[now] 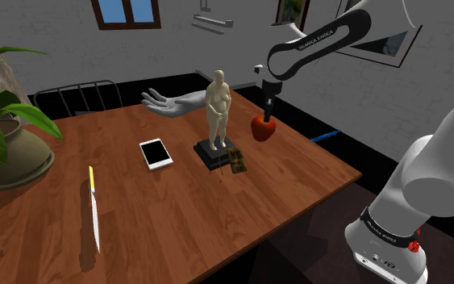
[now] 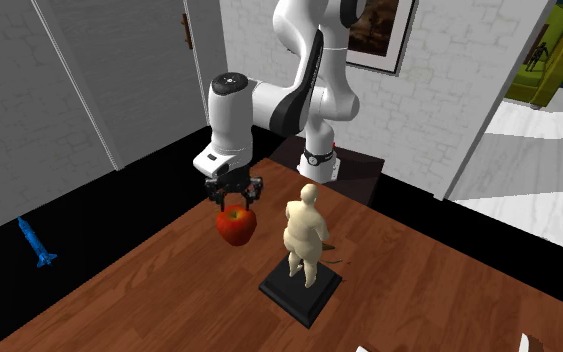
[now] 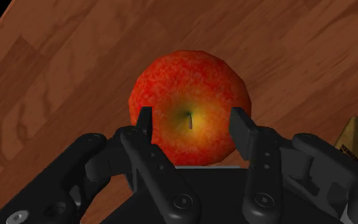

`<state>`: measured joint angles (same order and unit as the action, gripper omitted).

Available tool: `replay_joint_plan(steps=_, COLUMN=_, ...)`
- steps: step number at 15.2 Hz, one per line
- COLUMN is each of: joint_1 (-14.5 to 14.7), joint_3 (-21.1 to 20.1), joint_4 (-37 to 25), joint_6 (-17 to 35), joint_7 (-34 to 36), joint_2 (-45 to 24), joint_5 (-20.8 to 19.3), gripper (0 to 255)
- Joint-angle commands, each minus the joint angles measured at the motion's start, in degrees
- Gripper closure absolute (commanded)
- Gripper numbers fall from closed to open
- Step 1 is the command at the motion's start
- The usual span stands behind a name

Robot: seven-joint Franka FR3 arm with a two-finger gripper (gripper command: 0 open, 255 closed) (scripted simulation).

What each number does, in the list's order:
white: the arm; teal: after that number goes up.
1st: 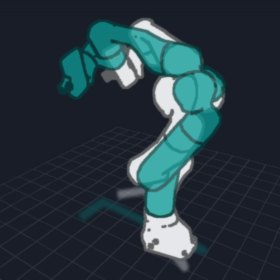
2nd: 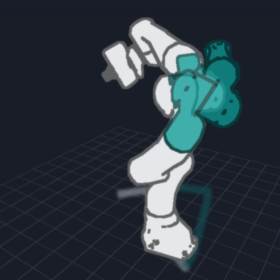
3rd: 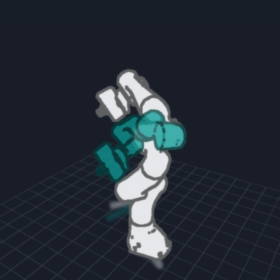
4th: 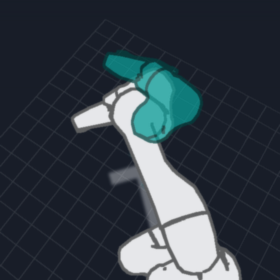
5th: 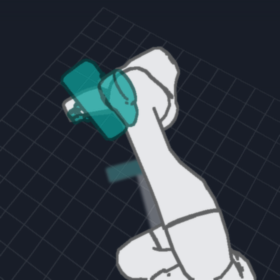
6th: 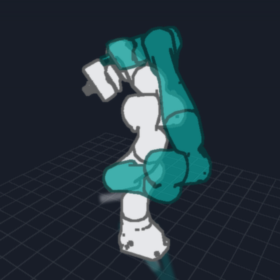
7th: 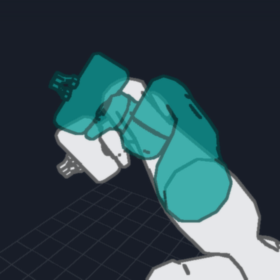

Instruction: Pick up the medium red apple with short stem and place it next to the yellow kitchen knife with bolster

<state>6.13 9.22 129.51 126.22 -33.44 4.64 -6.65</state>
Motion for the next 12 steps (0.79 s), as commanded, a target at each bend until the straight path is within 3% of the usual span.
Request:
replay_joint_plan(steps=1, joint_1=0.0, joint_3=0.0, joint_4=0.0, joint_6=0.0, joint_7=0.0, joint_2=0.0, joint_5=0.0, gripper=255)
replay_joint_plan(steps=9, joint_1=0.0, joint_3=0.0, joint_4=0.0, joint_6=0.0, joint_7=0.0, joint_2=0.0, joint_5=0.0, gripper=255)
replay_joint_plan(steps=12, joint_1=0.0, joint_3=-0.1, joint_4=-1.3, joint_6=-2.3, joint_7=-0.1, joint_2=1.1, joint_5=0.0, gripper=255)
